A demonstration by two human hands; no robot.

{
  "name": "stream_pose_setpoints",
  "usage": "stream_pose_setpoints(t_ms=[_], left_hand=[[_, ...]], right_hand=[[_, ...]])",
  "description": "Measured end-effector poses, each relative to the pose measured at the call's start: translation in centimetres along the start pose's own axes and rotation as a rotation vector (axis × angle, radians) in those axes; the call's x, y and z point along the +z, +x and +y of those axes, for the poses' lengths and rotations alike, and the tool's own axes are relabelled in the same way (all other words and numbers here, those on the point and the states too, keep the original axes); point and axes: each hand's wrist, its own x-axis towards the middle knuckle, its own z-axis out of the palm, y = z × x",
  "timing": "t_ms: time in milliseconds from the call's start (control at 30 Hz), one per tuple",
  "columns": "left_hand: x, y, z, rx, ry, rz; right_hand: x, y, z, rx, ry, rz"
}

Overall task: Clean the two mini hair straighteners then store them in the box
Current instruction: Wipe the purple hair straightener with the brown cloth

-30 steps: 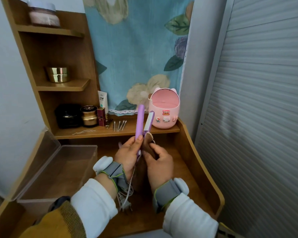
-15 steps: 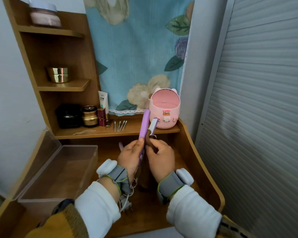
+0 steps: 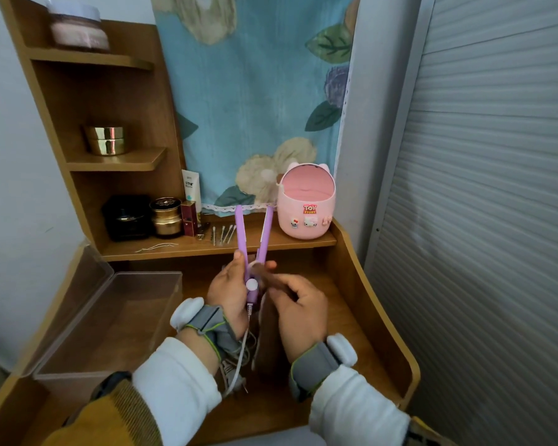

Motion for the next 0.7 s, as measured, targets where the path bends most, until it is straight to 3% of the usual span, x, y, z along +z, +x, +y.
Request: stream_pose_setpoints(t_ms=[67,133,267,367,533,700], left_hand=[[-0.1,0.2,0.0,-0.049,-0.007,0.025],[-0.5,0.6,-0.4,-0.048,0.043,0.015],[-1.1,0.9,-1.5,0.083,0.512,-0.066],[-1.3,-0.2,-1.2,0.108,0.71,-0.1],[-1.5,-1.4,-0.2,0.144,0.762,-0.158],[-2.1,-1.2,0.6,0.055,0.635,-0.241]], right_hand=[[-0.5,0.6,-0.2,0.087,0.076,0.098],[-0.3,0.6,-0.6,0.016,0.061,0.085],[0.7,0.6,-0.7,-0.13,-0.105,0.082],[-0.3,3.0,-0.9,-0.062,-0.112,0.196],[-1.9,7.2,-1.4,0.074,0.022,0.233],[-2.8,8.5,-1.9,0.314,0.441,0.109]])
